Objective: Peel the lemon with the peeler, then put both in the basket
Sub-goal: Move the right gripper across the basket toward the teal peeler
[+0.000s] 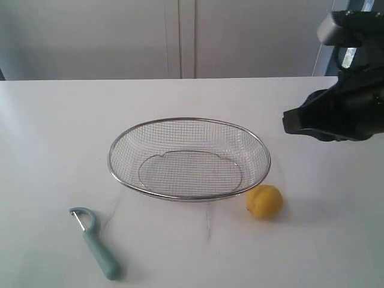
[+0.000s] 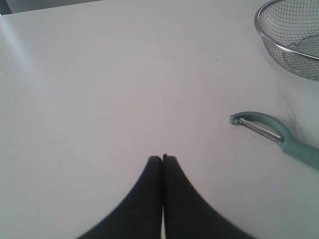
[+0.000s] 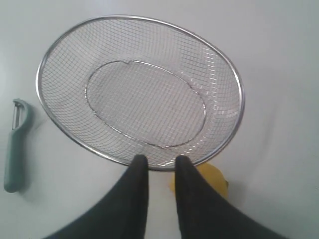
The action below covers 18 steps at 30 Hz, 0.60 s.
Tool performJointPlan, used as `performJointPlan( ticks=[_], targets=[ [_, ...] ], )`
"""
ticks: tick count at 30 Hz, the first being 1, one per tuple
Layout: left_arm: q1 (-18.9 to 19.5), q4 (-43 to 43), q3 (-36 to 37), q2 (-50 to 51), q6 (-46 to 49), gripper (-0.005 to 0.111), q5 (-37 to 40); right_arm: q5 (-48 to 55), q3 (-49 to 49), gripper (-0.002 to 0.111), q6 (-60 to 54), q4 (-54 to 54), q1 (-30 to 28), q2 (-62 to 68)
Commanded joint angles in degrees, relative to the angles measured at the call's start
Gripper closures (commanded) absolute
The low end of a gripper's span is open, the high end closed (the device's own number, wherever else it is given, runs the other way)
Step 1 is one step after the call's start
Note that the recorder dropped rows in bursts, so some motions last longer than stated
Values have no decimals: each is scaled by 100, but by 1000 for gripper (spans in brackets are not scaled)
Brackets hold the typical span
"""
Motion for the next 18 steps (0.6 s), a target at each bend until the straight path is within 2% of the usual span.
performJointPlan(
  ticks=[1, 10, 18],
  targets=[
    [-27, -30, 25, -30, 3, 107, 1, -56, -227, 88, -78, 45, 364, 246],
    [-27, -30, 25, -30, 3, 107, 1, -66, -982, 88, -78, 45, 1510, 1233],
    [-27, -30, 25, -30, 3, 107, 1, -149, -2035, 88, -78, 24, 2709, 2549]
  ],
)
